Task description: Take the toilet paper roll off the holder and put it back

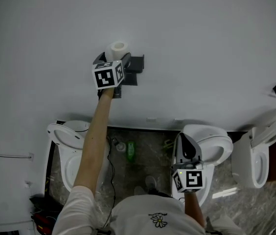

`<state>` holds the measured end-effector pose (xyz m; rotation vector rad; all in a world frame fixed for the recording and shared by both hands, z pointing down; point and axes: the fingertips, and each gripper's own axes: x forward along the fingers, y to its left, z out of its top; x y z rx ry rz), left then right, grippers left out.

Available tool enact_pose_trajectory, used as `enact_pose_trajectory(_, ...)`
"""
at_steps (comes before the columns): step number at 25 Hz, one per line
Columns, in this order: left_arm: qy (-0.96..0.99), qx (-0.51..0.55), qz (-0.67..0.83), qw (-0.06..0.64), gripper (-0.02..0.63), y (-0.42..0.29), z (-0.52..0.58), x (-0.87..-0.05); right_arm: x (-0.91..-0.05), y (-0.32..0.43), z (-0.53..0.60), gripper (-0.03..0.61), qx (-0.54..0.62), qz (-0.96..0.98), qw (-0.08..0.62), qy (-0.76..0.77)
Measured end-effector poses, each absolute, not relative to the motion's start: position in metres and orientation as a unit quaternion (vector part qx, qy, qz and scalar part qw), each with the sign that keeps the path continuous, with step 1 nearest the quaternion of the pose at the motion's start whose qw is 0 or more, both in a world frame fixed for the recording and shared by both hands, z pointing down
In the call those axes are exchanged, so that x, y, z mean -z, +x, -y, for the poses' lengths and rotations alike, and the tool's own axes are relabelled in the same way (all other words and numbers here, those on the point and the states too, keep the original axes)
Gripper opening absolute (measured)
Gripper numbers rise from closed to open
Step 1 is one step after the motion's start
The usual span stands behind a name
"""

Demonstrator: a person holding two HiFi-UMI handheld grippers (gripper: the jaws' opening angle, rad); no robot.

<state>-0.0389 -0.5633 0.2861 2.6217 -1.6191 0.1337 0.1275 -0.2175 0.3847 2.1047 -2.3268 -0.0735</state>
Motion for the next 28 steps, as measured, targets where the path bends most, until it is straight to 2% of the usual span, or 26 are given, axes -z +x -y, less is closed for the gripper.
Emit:
enact_pose_trajectory(4,0.852,-0.057,0.520,0.028,0.426,-0.031,0.564,-0.296,-0.389,0.130,0.220,0.009,0.015,0.739,0.005,0.674)
enact_pose_trajectory(6,0.848,-0.063,0.526,0.026,0.389,-0.029,0.564,-0.300,-0.390,0.130,0.221,0.009,0.012,0.738,0.006,0.674)
enact_pose_trajectory(8,0.844,-0.068,0.532,0.021,0.324,-0.030,0.564,-0.302,-0.389,0.130,0.221,0.009,0.012,0.739,0.006,0.674)
enact_pose_trajectory(10,0.843,-0.068,0.534,0.018,0.297,-0.028,0.564,-0.303,-0.388,0.130,0.221,0.009,0.016,0.740,0.005,0.673)
enact_pose_trajectory(21,0.837,-0.078,0.542,-0.005,0.285,-0.028,0.563,-0.295,-0.383,0.130,0.223,0.009,0.021,0.740,0.002,0.672)
enact_pose_trajectory(28,0.836,-0.041,0.545,-0.047,0.284,-0.042,0.542,-0.245,-0.370,0.120,0.225,0.009,0.040,0.750,-0.006,0.660)
